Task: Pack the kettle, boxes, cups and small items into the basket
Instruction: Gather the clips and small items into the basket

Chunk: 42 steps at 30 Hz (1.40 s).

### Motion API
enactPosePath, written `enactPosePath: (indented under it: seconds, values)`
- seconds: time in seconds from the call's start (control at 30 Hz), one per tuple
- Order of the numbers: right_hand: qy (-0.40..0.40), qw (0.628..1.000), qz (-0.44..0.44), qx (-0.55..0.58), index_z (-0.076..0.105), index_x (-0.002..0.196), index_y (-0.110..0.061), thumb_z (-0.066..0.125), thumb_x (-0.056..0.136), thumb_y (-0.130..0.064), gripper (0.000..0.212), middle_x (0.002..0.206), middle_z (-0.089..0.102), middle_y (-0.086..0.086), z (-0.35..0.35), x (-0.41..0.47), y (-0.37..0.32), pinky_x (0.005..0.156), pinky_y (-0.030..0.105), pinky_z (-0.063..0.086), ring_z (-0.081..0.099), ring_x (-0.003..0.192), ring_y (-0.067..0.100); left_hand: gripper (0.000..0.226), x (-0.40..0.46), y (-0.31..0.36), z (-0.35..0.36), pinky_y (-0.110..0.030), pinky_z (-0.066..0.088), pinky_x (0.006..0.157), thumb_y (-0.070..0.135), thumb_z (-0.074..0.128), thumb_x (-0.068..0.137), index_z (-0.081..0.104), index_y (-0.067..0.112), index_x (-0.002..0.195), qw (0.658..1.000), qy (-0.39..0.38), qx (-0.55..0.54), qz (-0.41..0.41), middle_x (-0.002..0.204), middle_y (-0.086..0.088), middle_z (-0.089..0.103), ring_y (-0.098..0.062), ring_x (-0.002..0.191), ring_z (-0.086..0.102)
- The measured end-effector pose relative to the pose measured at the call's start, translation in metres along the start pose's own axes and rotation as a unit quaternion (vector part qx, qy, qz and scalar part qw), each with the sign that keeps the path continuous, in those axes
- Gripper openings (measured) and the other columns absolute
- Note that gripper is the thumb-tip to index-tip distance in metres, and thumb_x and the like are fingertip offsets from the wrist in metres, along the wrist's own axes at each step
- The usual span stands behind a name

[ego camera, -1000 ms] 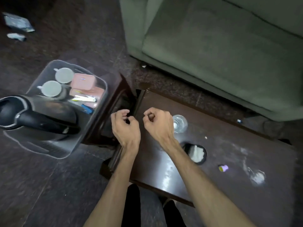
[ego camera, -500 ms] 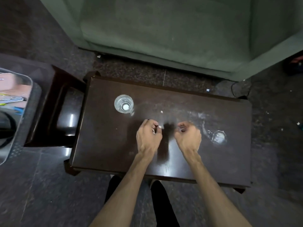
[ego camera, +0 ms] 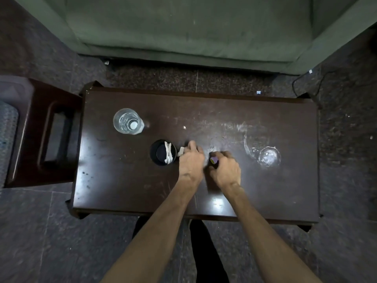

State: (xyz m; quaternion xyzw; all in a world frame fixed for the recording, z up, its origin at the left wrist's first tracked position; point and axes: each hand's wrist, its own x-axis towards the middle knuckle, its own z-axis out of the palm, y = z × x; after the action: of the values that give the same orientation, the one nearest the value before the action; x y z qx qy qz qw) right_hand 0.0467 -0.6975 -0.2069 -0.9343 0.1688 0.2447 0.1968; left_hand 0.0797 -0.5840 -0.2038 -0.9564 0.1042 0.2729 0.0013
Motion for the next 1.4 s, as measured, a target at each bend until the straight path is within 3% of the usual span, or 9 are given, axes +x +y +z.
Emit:
enactPosePath:
  seconds: [0.13,0.4,0.63,0.73,0.83,0.97,1.1,1.27,1.4]
  values:
    - [0.034,0.999,-0.012,0.033,0.075,0.109,-0.021,0.072,0.081,-0.010,0.030,0.115,0.064,0.004,0.009,0.009,0.011,0.072,0.023,0.041,0.068,0.085,0.027,0.039,0.018,0.000,0.007,-0.027,0.056,0.059,-0.002,0.057,0.093,0.054,0.001,0.131,0.996,-0.009,0.088,0.011,0.128,-0.022,0.045,-0.025,0.096,0.064]
    - [0.059,0.972,0.047,0.223,0.078,0.098,-0.020,0.072,0.084,-0.013,0.017,0.088,0.074,0.000,0.008,0.007,0.007,0.076,0.022,0.051,0.070,0.077,0.018,0.037,0.030,-0.004,0.013,-0.034,0.065,0.069,-0.011,0.031,0.099,0.044,-0.007,0.133,0.991,-0.030,0.129,0.018,0.134,-0.037,0.045,-0.034,0.099,0.069]
    - [0.068,0.923,0.100,0.364,0.080,0.095,-0.020,0.075,0.083,-0.010,0.016,0.083,0.076,-0.011,0.001,0.007,-0.001,0.070,0.008,0.050,0.070,0.076,-0.001,0.036,0.032,-0.004,0.004,-0.034,0.063,0.077,-0.005,0.044,0.099,0.054,-0.004,0.133,0.987,-0.032,0.157,0.024,0.131,-0.030,0.053,-0.032,0.109,0.067]
    - [0.077,0.909,0.114,0.394,0.079,0.093,-0.022,0.079,0.074,-0.004,0.027,0.080,0.075,-0.014,-0.005,0.009,-0.005,0.070,0.008,0.051,0.070,0.072,-0.001,0.044,0.025,-0.005,-0.005,-0.033,0.056,0.078,0.016,0.062,0.093,0.054,0.001,0.134,0.995,-0.029,0.091,0.021,0.132,-0.025,0.051,-0.032,0.107,0.065]
    - [0.102,0.892,0.109,0.426,0.076,0.091,-0.024,0.078,0.072,0.004,0.034,0.081,0.075,-0.011,-0.015,0.007,-0.013,0.075,0.024,0.057,0.071,0.073,0.008,0.037,0.015,-0.009,-0.019,-0.035,0.051,0.073,0.026,0.054,0.094,0.058,0.007,0.126,0.999,0.020,-0.027,-0.006,0.130,-0.019,0.052,-0.034,0.101,0.066]
    - [0.148,0.879,0.055,0.450,0.074,0.094,-0.021,0.078,0.080,0.004,0.029,0.081,0.073,-0.010,-0.033,0.007,-0.038,0.073,0.019,0.054,0.066,0.066,-0.007,0.033,0.002,-0.021,-0.049,-0.040,0.049,0.072,0.031,0.042,0.101,0.059,0.011,0.121,0.976,0.119,-0.173,-0.051,0.128,-0.017,0.056,-0.040,0.090,0.071]
    - [0.161,0.866,0.005,0.473,0.077,0.101,-0.010,0.077,0.086,-0.004,0.016,0.090,0.077,-0.001,-0.054,0.003,-0.088,0.077,0.028,0.059,0.072,0.078,0.004,0.033,-0.012,-0.047,-0.085,-0.044,0.051,0.078,0.041,0.042,0.103,0.060,0.014,0.109,0.911,0.217,-0.345,-0.066,0.111,-0.011,0.066,-0.038,0.091,0.068]
    - [0.109,0.879,-0.049,0.461,0.078,0.103,-0.014,0.078,0.088,-0.014,0.015,0.099,0.078,0.011,-0.067,-0.008,-0.167,0.087,0.049,0.062,0.076,0.089,0.030,0.020,-0.028,-0.106,-0.115,-0.036,0.053,0.085,0.037,0.060,0.098,0.068,0.019,0.098,0.740,0.250,-0.608,-0.144,0.094,-0.001,0.069,-0.015,0.088,0.065]
    - [0.075,0.895,-0.102,0.428,0.078,0.104,-0.015,0.081,0.085,-0.012,0.019,0.105,0.077,0.009,-0.059,-0.014,-0.243,0.084,0.046,0.062,0.074,0.082,0.020,0.013,-0.041,-0.173,-0.123,-0.044,0.061,0.080,0.025,0.063,0.099,0.070,0.015,0.105,0.623,0.247,-0.717,-0.191,0.100,-0.007,0.074,-0.026,0.089,0.072]
